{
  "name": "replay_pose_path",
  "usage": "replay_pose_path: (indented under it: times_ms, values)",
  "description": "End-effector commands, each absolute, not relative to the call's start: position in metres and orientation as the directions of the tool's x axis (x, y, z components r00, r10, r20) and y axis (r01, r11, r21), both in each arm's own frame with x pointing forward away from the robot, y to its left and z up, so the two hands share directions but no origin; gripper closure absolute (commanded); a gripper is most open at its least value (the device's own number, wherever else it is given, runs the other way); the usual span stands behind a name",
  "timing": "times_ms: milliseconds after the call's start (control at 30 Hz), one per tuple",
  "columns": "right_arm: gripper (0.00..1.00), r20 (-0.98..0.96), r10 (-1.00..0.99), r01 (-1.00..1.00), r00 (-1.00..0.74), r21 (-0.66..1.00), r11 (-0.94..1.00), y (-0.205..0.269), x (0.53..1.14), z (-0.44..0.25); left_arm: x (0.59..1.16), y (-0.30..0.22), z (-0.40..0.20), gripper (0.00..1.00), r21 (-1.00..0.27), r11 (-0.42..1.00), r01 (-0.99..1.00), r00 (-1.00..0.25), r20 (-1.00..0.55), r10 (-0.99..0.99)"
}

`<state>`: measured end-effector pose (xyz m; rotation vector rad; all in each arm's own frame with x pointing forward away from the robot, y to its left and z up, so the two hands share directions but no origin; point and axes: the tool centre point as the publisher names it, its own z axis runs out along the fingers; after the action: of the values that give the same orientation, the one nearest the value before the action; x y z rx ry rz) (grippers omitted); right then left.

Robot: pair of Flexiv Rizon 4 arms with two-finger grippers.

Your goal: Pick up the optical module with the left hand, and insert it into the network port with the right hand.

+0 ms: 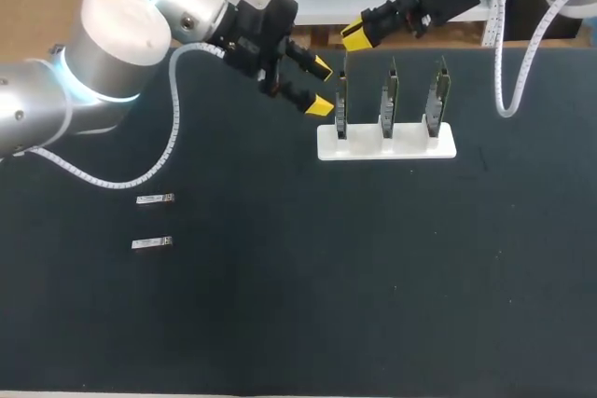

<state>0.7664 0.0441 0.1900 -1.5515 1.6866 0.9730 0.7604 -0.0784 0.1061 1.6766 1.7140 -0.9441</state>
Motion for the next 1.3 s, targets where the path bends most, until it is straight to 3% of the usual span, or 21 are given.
replay_pose_path:
  times_ms: [33, 1300]
  values:
    - [1.0, -0.848, -0.521, -0.995, -0.096, 0.092, 0.032, 0.0444, 0.7647, 0.1902, 0.76, -0.0812, 0.1047, 0.0, -0.103, -0.029, 0.994, -0.064, -0.791, 0.608]
    - [1.0, -0.847, -0.524, -0.995, -0.095, 0.09, 0.034, 0.0435, 0.7672, 0.1903, 0.7616, -0.0783, 0.102, 0.0, -0.102, -0.034, 0.994, -0.057, -0.767, 0.64]
